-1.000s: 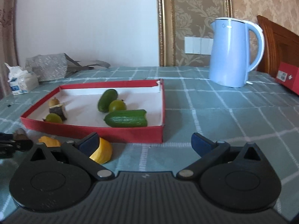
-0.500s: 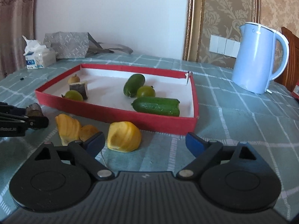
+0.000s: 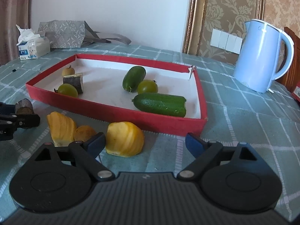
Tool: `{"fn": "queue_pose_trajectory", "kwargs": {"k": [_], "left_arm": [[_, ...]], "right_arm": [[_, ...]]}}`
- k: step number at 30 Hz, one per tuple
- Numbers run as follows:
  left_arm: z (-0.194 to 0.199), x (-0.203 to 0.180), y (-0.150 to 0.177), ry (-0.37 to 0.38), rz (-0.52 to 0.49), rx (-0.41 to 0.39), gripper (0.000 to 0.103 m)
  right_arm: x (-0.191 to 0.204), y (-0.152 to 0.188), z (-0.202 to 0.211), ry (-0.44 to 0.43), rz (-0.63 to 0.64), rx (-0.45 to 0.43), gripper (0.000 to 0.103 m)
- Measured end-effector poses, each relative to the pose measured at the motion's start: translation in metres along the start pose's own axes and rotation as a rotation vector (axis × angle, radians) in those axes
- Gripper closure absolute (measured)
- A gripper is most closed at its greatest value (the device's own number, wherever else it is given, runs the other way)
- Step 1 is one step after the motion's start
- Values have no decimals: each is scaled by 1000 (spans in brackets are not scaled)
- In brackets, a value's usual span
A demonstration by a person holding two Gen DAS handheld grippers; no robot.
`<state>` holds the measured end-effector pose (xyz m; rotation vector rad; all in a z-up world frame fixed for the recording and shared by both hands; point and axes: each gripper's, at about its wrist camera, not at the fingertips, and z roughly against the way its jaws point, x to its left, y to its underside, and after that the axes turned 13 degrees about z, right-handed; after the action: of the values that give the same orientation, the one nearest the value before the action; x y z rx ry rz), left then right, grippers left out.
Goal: Organize fruits
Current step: 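Hold the log piece with the left gripper while the right gripper grasps a yellow jackfruit chunk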
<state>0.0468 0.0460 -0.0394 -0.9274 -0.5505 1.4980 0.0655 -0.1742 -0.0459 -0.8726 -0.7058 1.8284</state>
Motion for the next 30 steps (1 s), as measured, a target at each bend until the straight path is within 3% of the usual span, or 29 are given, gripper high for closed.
{"fn": "queue_pose_trajectory", "kwargs": {"k": [15,18,23,30], "left_arm": [[0,0,0,2,3,0,63],[0,0,0,4,6,0,63],[0,1,0,5,6,-1,63],[0,1,0,7,9,-1,63]], "right_arm": [[5,-4,-6,21,35,13,15],[5,-4,-5,0,34,4,22],[10,-5,-1,-63,46,-24,61],[9,-3,2,-80,25,-29,62]]}}
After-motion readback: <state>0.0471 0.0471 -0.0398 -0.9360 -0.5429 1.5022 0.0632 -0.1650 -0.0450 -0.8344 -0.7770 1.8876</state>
